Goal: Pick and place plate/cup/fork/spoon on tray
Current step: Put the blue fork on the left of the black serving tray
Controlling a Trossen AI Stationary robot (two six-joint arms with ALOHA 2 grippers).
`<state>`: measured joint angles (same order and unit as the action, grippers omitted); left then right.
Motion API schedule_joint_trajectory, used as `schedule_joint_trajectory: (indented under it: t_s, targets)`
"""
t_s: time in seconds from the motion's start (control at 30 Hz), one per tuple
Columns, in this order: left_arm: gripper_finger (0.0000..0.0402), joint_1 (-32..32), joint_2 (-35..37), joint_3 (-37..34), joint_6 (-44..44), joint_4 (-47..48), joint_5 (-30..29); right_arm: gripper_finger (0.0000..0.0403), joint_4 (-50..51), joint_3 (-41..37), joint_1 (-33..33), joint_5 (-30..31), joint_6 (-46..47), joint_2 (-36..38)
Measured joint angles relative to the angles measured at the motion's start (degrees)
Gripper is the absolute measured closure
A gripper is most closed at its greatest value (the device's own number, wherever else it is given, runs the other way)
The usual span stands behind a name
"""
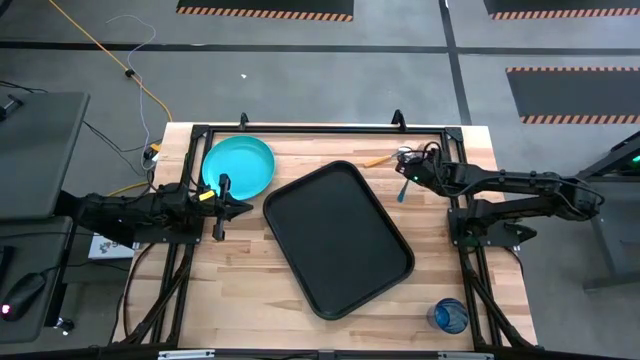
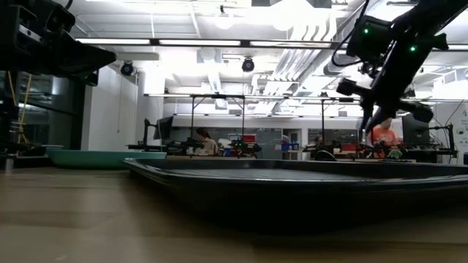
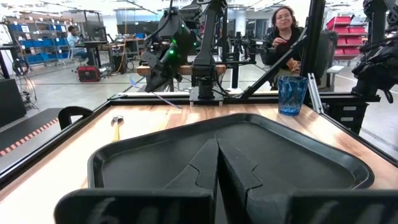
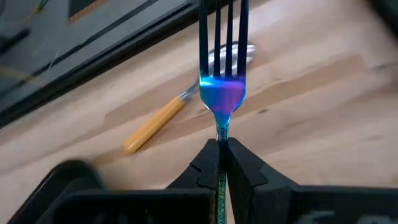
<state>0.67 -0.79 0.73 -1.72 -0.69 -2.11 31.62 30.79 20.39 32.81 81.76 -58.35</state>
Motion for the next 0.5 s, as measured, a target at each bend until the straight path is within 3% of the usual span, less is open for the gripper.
schedule_joint_trajectory:
  t_s: [0.33,0.5]
  targets:
    - [0.0402,0.0,0.0,0.0,0.0,0.0,0.0,0.0403,-11.0,0.0,0.0,-2.5,-15.3,0.0]
    - [0.0401,0.0,0.0,0.0,0.0,0.0,0.0,0.0403,-26.1,1.1,0.0,-12.7,-36.5,-0.1]
